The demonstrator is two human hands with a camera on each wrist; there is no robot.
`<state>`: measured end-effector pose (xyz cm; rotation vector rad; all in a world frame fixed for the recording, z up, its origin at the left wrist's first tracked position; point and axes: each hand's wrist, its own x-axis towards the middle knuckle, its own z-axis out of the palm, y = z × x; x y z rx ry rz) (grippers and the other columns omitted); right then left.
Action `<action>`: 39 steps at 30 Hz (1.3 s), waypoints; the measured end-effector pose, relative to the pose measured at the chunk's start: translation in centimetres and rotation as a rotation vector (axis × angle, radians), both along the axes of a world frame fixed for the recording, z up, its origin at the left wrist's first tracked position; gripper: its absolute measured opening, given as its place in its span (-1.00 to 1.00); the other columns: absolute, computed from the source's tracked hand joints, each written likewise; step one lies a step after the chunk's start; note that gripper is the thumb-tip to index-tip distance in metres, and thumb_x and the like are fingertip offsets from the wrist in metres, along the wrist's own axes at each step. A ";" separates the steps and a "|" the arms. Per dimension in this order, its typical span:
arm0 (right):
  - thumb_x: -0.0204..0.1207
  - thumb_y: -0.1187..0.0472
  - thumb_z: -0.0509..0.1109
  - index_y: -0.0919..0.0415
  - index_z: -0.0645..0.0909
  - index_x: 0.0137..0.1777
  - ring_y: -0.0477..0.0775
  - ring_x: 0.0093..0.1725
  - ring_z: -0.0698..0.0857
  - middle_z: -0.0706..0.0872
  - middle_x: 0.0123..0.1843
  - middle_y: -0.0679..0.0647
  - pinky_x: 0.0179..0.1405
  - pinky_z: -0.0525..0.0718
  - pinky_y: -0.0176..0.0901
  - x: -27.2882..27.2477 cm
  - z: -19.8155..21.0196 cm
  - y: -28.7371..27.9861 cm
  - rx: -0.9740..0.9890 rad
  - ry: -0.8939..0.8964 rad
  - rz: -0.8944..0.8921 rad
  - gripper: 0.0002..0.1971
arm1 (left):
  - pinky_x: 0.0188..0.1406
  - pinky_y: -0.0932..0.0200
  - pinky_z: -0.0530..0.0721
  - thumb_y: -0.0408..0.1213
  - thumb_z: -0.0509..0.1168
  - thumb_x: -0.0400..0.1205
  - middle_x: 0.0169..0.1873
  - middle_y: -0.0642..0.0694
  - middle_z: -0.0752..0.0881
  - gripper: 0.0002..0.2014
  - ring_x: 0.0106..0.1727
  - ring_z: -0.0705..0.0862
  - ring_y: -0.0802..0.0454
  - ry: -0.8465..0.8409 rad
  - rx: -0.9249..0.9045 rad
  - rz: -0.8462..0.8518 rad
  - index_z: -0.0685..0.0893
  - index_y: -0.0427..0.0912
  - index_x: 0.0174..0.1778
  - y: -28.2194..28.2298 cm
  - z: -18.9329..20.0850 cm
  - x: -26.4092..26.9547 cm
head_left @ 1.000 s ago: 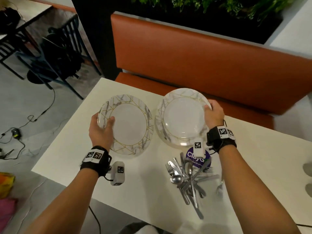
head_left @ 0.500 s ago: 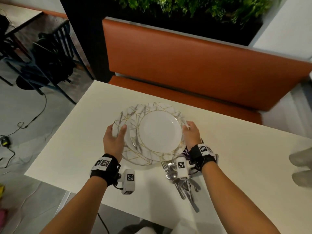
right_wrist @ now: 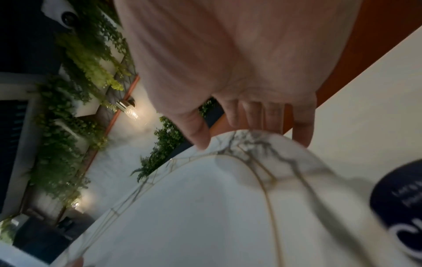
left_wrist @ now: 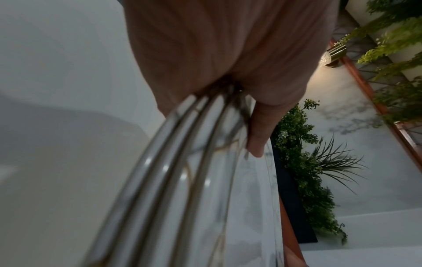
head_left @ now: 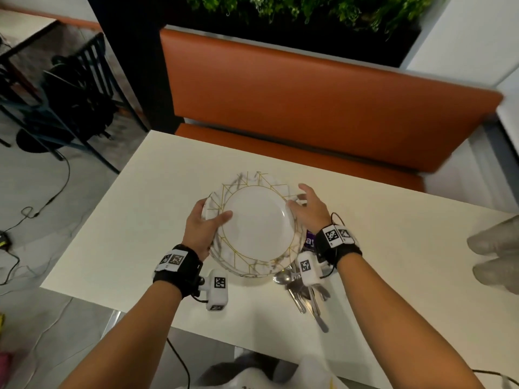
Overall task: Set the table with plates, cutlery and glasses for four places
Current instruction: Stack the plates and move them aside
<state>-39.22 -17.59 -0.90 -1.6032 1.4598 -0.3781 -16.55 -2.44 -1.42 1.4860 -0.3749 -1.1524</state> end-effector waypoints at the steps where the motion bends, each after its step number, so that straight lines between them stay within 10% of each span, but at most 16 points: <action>1: 0.61 -0.02 0.44 -0.04 0.28 0.71 0.15 0.53 0.53 0.53 0.58 0.05 0.43 0.49 -0.05 -0.6 0.4 -0.3 0.018 0.005 0.044 -0.31 | 0.20 -0.28 0.79 -0.46 0.56 0.56 0.18 -0.24 0.85 -0.48 0.19 0.84 -0.25 0.024 -0.003 -0.039 0.61 -0.12 0.43 -0.2 0.2 -0.4; 8: 0.60 -0.02 0.50 0.16 0.15 0.76 0.16 0.74 0.25 0.24 0.77 0.10 0.69 0.28 0.08 -8.2 1.1 0.1 0.145 0.066 0.051 -0.15 | 0.12 -0.16 0.82 -0.44 0.56 0.56 0.14 -0.19 0.87 -0.56 0.14 0.86 -0.21 0.042 0.026 -0.224 0.69 -0.13 0.34 -2.6 1.4 -5.6; 12: 0.62 0.06 0.49 0.15 0.33 0.68 0.19 0.66 0.38 0.41 0.68 0.10 0.57 0.38 0.04 -14.9 0.4 2.4 0.145 -0.019 -0.146 -0.32 | 0.07 -0.14 0.85 -0.35 0.68 0.44 0.08 -0.21 0.87 -0.43 0.05 0.88 -0.18 0.015 0.092 -0.304 0.65 -0.22 0.35 -5.4 1.4 -10.9; 15: 0.59 0.17 0.52 0.12 0.51 0.51 0.01 0.15 0.74 0.70 0.35 0.10 0.01 0.70 -0.15 -20.7 -0.6 4.0 0.176 -0.148 -0.377 -0.50 | 0.17 -0.13 0.79 -0.14 0.77 0.29 0.18 -0.24 0.83 -0.21 0.13 0.84 -0.20 0.004 0.138 -0.384 0.60 -0.30 0.39 -8.0 1.2 -16.0; 18: 0.58 0.23 0.52 0.13 0.60 0.36 -0.22 -0.45 0.62 0.73 -0.12 -0.01 -0.57 0.52 -0.35 -26.9 -1.6 5.8 0.189 -0.219 -0.567 -0.64 | 0.19 0.02 0.56 -0.03 0.67 0.46 0.27 -0.06 0.66 -0.36 0.26 0.64 -0.07 -0.065 0.169 -0.514 0.51 -0.13 0.34 -9.9 0.8 -22.7; 22: 0.53 0.18 0.56 0.05 0.64 0.29 -0.07 -0.29 0.71 0.79 -0.04 0.00 -0.38 0.64 -0.24 -35.5 -2.7 8.0 0.176 -0.209 -0.740 -0.65 | 0.12 0.03 0.68 -0.12 0.58 0.57 0.16 -0.06 0.73 -0.67 0.12 0.72 -0.03 -0.149 0.194 -0.685 0.59 -0.01 0.13 -11.2 -1.0 -32.1; 26: 0.50 0.16 0.55 0.08 0.61 0.39 0.14 0.18 0.75 0.76 0.20 0.02 0.24 0.71 -0.01 -44.1 -3.9 9.9 0.171 -0.094 -0.843 -0.55 | 0.57 -0.15 0.49 -0.09 0.50 0.56 0.51 -0.01 0.54 -0.35 0.46 0.55 -0.05 -0.399 0.245 -0.941 0.50 -0.10 0.58 -12.1 -3.5 -41.1; 39: 0.52 0.25 0.53 0.15 0.54 0.48 0.24 0.27 0.70 0.72 0.32 0.18 0.14 0.61 -0.15 -59.0 -8.4 9.9 0.190 0.098 -0.963 -0.48 | 0.43 -0.05 0.54 -0.19 0.44 0.69 0.51 -0.31 0.57 -0.36 0.46 0.60 -0.31 -0.717 0.326 -1.075 0.40 -0.24 0.67 -12.9 -9.0 -58.6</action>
